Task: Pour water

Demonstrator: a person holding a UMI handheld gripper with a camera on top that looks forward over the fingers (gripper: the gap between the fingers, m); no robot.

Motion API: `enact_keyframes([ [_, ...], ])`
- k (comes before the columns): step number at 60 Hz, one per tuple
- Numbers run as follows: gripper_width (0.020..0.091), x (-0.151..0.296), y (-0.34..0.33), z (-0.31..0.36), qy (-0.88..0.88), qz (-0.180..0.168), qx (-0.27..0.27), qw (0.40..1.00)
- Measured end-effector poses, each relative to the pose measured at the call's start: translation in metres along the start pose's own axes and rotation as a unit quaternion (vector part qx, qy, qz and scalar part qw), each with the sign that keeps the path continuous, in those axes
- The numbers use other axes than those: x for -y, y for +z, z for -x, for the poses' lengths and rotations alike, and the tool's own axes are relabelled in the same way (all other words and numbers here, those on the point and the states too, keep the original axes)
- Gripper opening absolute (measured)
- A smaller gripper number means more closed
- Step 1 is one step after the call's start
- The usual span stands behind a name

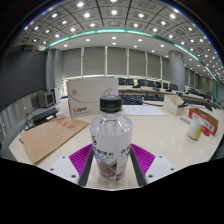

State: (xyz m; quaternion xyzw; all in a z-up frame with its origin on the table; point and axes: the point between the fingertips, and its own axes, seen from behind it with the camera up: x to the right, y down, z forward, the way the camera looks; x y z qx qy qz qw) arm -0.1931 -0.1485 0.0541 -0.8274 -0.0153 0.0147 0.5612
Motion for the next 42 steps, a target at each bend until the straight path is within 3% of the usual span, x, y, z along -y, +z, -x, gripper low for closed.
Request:
enact_keyframes([
  [3,0.0579,0.001,0.006,-0.002,0.001,-0.005,-0.005,1.000],
  [8,0.0550,0.004,0.011,-0.004,0.001,-0.011,-0.008,1.000],
  [18,0.0405,0.003,0.011,-0.003,0.000,0.004,-0.004,1.000],
  [27,0.0389,0.020,0.005,-0.002,-0.001,0.012,0.015,1.000],
  [42,0.0389,0.122,-0.017,-0.051,0.192,-0.021,0.066,0.979],
])
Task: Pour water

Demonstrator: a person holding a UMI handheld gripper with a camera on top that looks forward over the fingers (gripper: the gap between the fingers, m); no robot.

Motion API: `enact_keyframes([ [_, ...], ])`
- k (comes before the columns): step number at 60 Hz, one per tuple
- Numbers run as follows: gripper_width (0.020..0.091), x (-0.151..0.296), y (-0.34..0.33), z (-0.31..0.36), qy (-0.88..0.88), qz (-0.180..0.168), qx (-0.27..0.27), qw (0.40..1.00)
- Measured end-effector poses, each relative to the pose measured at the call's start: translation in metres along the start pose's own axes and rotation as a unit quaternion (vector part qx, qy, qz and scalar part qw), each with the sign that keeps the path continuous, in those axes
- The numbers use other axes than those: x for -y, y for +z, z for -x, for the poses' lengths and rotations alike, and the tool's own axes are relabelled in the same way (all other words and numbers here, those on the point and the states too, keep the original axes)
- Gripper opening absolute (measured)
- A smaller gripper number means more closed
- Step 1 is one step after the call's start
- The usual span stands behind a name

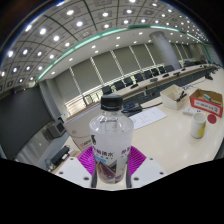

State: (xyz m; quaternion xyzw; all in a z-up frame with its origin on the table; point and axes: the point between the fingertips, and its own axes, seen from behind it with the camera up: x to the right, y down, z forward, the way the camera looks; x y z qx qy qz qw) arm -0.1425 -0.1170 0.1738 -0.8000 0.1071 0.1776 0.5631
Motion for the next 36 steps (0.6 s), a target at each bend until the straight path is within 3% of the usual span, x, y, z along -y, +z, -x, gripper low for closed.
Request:
enact_keyframes([
  [9,0.0388,0.075,0.001,-0.038,0.162,-0.018,0.043,0.986],
  [18,0.0389,0.120,0.006,-0.092,0.323,-0.017,0.078,0.943],
  [26,0.0387,0.132,0.029,-0.157,0.461,-0.021,0.097,0.882],
  [36,0.0387,0.131,0.043,-0.210,0.638,-0.027,0.124,0.759],
])
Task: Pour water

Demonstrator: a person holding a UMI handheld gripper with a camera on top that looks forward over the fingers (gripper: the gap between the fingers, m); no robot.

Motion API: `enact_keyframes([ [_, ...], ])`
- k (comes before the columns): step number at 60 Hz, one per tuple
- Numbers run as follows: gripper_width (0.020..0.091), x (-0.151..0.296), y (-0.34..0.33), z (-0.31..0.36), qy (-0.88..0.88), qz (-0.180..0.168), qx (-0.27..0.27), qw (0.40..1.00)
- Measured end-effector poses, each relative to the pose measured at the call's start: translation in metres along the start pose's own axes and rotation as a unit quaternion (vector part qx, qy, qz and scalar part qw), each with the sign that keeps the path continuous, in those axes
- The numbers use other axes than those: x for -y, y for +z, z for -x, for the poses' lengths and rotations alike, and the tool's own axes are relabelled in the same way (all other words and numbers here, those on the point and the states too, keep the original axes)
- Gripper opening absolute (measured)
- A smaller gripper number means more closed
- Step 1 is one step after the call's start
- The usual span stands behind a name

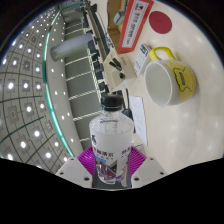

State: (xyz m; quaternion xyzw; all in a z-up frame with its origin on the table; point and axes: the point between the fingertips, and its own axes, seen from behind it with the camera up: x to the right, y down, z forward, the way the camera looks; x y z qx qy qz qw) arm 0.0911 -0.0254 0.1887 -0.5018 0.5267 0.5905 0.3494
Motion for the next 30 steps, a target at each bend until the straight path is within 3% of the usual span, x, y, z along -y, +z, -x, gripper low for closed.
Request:
enact_keyframes([
  [13,0.0385,0.022,0.001,-0.028,0.135,0.008,0.007,0.991],
  [30,0.0386,0.017,-0.003,-0.013,0.032,0.046,-0.023,0.998],
])
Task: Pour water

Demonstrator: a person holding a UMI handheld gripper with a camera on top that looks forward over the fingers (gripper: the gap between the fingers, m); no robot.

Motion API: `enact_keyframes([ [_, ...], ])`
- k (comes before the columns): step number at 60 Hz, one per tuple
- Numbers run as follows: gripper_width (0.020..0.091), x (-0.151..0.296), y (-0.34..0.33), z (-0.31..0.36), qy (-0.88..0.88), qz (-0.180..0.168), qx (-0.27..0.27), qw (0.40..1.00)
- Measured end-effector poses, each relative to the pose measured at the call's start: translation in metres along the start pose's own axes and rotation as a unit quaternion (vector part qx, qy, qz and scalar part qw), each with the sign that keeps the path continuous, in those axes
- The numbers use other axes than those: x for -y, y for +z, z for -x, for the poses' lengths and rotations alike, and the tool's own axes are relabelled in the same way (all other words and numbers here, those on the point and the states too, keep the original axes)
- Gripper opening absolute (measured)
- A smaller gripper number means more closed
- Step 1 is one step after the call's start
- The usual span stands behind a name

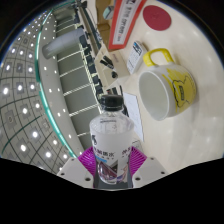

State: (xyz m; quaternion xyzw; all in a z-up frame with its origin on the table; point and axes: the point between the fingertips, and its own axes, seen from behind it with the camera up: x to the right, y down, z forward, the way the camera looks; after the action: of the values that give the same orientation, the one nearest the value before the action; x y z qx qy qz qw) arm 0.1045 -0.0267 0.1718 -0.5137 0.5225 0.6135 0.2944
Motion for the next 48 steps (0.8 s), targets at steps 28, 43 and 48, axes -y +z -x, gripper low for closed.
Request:
enact_keyframes([
  [28,0.0390,0.185,-0.081,0.111,-0.658,-0.153,-0.165,0.719],
  [43,0.0388,0.266,-0.104,0.051,-0.751,-0.149,-0.260,0.588],
  [48,0.0392,0.281,-0.102,0.026,-0.747,-0.146,-0.269,0.590],
])
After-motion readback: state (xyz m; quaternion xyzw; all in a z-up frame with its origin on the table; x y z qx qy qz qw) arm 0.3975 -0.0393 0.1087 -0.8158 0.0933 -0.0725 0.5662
